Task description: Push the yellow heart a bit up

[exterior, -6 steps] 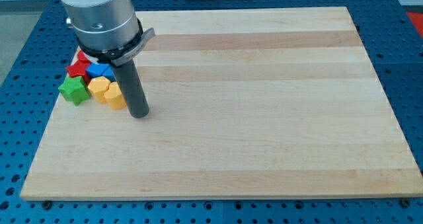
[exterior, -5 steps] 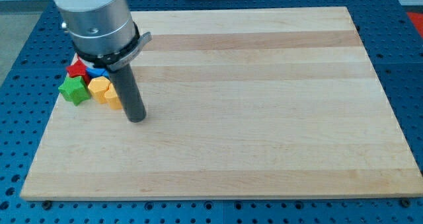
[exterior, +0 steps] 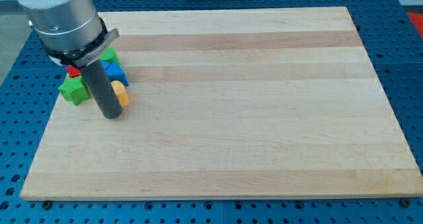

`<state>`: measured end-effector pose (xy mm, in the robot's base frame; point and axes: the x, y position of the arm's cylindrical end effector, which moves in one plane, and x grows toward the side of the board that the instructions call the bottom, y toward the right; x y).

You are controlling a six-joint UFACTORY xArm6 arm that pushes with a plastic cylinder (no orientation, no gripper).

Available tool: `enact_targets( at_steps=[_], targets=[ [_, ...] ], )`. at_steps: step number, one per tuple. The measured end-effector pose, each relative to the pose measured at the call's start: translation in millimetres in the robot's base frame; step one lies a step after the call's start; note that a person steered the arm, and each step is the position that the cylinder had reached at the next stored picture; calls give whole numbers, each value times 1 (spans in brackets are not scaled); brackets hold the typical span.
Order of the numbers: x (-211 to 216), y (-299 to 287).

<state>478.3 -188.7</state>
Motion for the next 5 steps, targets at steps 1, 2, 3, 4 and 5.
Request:
enact_targets(
  at_steps=[1, 2, 3, 4, 5],
  targets=[
    [-2, 2],
    [-6, 2],
    [-10, 2],
    [-10, 3],
    [-6, 12]
  ],
)
